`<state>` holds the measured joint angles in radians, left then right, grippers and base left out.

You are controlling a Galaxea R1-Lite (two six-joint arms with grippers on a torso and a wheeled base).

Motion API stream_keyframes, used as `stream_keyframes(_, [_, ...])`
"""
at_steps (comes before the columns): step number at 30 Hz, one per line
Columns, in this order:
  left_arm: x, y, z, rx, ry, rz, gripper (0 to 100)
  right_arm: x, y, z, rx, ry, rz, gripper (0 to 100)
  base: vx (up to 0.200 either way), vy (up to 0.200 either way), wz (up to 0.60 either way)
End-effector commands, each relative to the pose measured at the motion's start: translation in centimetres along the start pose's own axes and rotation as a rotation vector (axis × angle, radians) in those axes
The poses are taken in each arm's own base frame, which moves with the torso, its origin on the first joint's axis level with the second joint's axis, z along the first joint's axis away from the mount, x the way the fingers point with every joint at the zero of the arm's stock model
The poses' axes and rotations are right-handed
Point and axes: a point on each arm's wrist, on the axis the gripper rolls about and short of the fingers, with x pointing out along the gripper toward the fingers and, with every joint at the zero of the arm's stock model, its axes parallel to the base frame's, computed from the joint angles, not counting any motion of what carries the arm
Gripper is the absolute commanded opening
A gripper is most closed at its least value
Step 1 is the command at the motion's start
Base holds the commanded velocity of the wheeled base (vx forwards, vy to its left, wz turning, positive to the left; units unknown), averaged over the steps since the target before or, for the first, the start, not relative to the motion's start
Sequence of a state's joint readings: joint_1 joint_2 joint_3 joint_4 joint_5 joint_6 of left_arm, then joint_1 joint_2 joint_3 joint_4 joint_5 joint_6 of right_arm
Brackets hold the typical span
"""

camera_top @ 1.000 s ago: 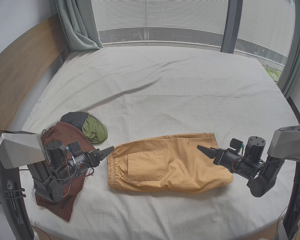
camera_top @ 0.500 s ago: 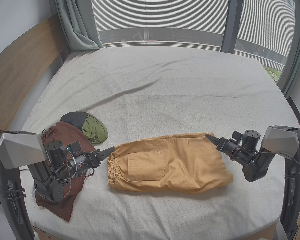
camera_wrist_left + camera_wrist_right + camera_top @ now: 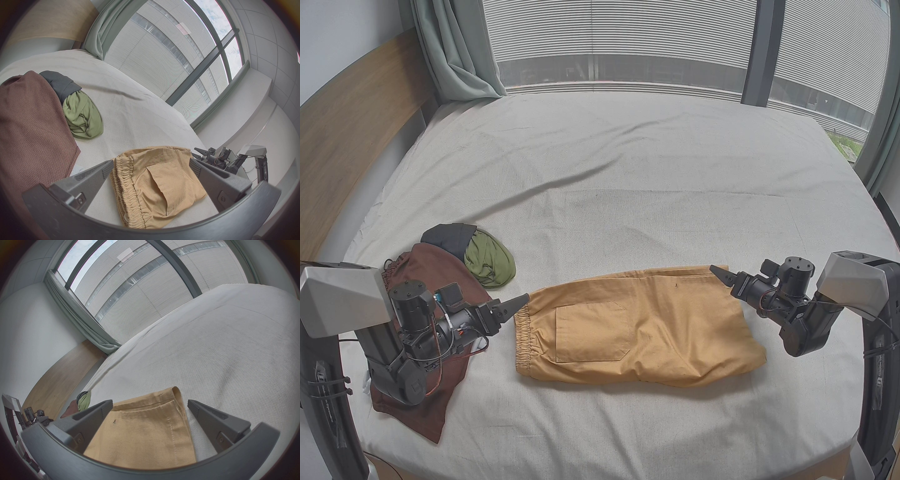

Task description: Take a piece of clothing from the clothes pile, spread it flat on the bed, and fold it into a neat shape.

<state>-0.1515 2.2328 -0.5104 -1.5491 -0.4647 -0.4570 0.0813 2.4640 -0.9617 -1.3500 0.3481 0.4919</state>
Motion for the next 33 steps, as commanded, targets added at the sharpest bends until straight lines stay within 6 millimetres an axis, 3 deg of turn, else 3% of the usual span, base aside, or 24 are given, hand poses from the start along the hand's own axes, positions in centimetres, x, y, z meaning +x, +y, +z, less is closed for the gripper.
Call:
stream_keyframes(1, [0.0,0.0,0.0,0.0,0.0,0.0,100,0.0,0.1,-0.3,0.001,0.006,0.002,100,0.0,0.0,0.0])
stream_keyframes(11, [0.0,0.0,0.0,0.0,0.0,0.0,100,-1.0,1.8,-1.3,-0.005,0.027,0.034,100,0.0,0.0,0.0])
stream_keyframes(18, [0.0,0.0,0.0,-0.001,0.002,0.0,100,-1.2,2.6,-0.7,-0.012,0.017,0.049,100,0.0,0.0,0.0])
stream_keyframes(30, [0.0,0.0,-0.1,-0.001,0.003,0.001,100,0.0,0.9,-1.9,-0.004,0.026,0.029,100,0.0,0.0,0.0])
stream_keyframes(31, [0.0,0.1,-0.2,-0.003,0.005,0.002,100,0.0,0.9,-2.0,-0.004,0.027,0.029,0,0.0,0.0,0.0])
stream_keyframes(33, [0.0,0.1,-0.1,-0.002,0.004,0.001,100,0.0,0.8,-2.0,-0.003,0.028,0.028,0,0.0,0.0,0.0])
